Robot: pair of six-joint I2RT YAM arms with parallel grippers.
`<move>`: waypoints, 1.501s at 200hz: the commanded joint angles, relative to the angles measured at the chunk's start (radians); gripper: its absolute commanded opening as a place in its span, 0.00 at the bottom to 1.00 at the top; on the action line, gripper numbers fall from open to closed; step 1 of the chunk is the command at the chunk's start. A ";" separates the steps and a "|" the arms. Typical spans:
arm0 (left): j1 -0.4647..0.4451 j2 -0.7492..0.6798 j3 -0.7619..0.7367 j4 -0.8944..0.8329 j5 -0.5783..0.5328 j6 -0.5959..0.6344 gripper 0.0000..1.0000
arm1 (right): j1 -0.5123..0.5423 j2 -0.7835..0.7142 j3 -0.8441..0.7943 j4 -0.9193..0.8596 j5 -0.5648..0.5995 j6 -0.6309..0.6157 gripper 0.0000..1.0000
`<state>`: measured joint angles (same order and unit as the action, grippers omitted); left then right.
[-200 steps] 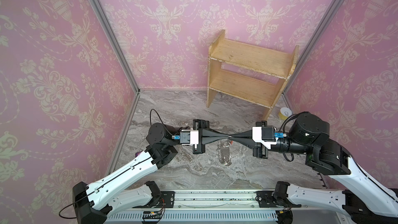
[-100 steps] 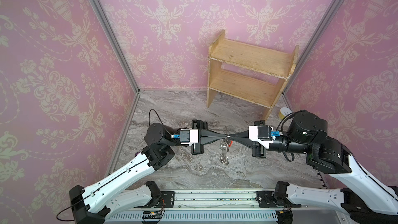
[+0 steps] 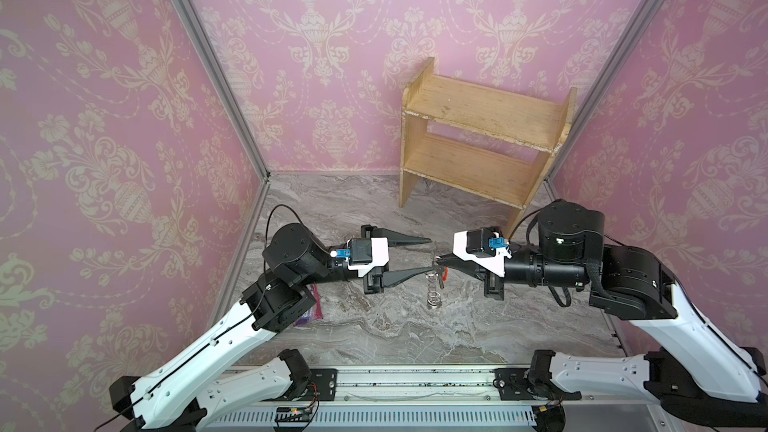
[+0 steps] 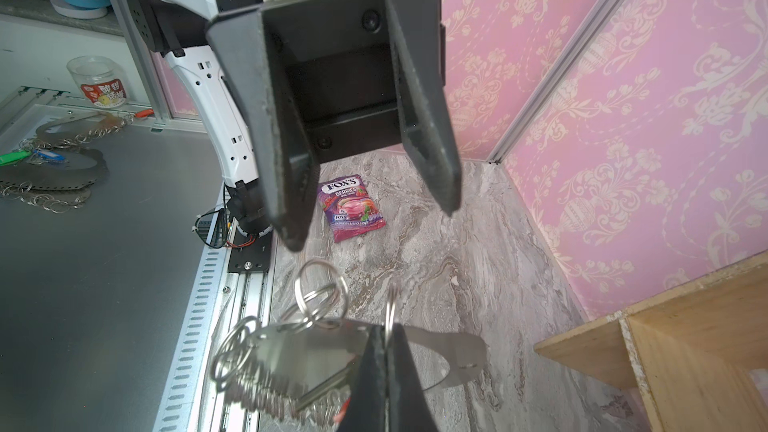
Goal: Put the keys on the keyring
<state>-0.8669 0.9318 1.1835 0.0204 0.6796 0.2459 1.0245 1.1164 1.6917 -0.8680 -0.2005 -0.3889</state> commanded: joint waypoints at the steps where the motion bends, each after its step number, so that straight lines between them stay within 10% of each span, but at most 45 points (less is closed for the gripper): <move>1: -0.009 0.026 0.091 -0.314 -0.087 0.116 0.47 | 0.002 0.037 0.087 -0.098 0.037 0.018 0.00; 84: -0.025 0.108 0.248 -0.586 -0.145 0.221 0.36 | 0.002 0.115 0.174 -0.203 0.070 0.017 0.00; 300: -0.049 0.123 0.195 -0.490 -0.168 0.220 0.15 | 0.001 0.083 0.133 -0.128 0.054 0.024 0.00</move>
<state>-0.9077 1.0622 1.3918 -0.4751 0.5320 0.4629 1.0241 1.2274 1.8275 -1.0672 -0.1375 -0.3889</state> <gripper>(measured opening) 0.156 0.041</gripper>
